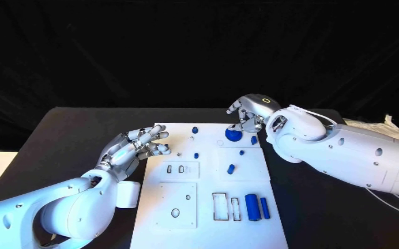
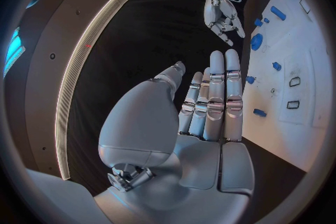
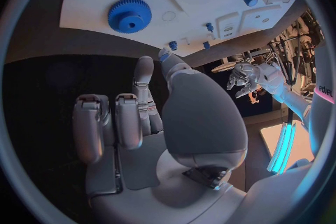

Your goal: Assemble the parts on the task board

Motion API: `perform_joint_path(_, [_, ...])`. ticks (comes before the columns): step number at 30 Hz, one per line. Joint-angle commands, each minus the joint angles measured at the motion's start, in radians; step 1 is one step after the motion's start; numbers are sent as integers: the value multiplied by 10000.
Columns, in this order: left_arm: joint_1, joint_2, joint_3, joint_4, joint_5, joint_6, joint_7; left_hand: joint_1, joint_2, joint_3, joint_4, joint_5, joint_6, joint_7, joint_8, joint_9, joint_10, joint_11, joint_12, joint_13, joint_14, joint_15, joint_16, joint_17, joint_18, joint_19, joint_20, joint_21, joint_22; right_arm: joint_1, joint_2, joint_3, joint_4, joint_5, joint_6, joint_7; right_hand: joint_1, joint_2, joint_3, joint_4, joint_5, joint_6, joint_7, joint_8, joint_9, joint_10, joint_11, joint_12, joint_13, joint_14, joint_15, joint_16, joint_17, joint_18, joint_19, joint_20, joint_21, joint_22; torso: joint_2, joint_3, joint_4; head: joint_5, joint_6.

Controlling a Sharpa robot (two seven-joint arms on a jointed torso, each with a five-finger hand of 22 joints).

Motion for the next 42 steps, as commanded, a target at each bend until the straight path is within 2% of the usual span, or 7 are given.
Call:
perform_joint_path(1, [10,-1,8,16,10,233,56,-59,31,-23,-62,-33,-1,86,-65,-6,-11,25,-60,7,-79,4,-58,9,93,-84,16,27,-4,10,-69,8,-25,840,915,-512,98,76,-337,325,107,-53,79,52,28,-376,52,937,1253,605,19,96,159,-206,348,30,62,1112,7,4,-21,-18,-3])
perform_joint_path(5, [10,1,7,10,10,236,54,-59,31,-23,-62,-33,-1,86,-65,-6,-11,25,-60,7,-79,4,-58,9,93,-84,16,27,-4,15,-76,12,-199,1012,1278,-634,146,86,-544,641,218,-79,73,66,44,-336,121,1955,2481,640,45,229,405,-231,398,62,133,1250,5,-13,-10,-59,-14])
perform_joint_path(10, [10,5,7,-1,10,237,53,-59,31,-23,-62,-33,-1,86,-65,-6,-11,25,-60,7,-79,4,-58,9,93,-84,16,27,-4,-8,52,13,-454,1074,1544,-671,205,80,-655,825,271,-105,98,67,50,-260,137,2585,3229,673,78,341,618,-255,451,77,198,1379,16,2,-6,-75,-61])
perform_joint_path(15, [10,11,7,-7,10,239,52,-43,44,-2,-90,-31,9,85,-72,-3,-4,24,-70,9,-86,2,-64,37,95,-90,16,31,-4,-75,175,12,-649,1041,1700,-675,254,102,-669,874,276,-86,98,83,59,-233,139,2784,3476,681,82,372,675,-262,463,85,215,1411,10,-13,16,-84,-98])
perform_joint_path(19, [10,9,7,-11,10,239,49,-43,44,-2,-90,-31,9,85,-72,-3,-4,24,-70,9,-86,2,-64,37,95,-90,16,31,-4,-119,278,12,-806,1022,1749,-671,299,134,-668,898,277,-59,95,103,68,-169,136,3030,3742,696,82,418,765,-272,486,87,240,1463,12,-9,7,-77,-109])
perform_joint_path(29, [9,23,7,-30,10,239,29,-43,44,-2,-90,-31,9,85,-72,-3,-4,24,-70,9,-86,2,-64,37,95,-90,16,31,-4,-153,502,11,-1002,1048,1953,-663,362,236,-777,959,293,91,96,195,105,639,155,5547,6156,841,114,858,1634,-385,731,118,501,1994,9,-20,27,-66,-155])
perform_joint_path(42, [9,23,7,-33,10,244,19,-42,46,6,-102,-32,9,87,-79,-3,-4,26,-78,10,-89,2,-68,53,96,-93,16,33,-4,-183,572,11,-1128,1079,2155,-707,391,472,-763,816,321,359,58,305,149,1184,131,6962,7400,870,101,952,1825,-429,825,115,596,2193,8,-23,13,-48,-162])
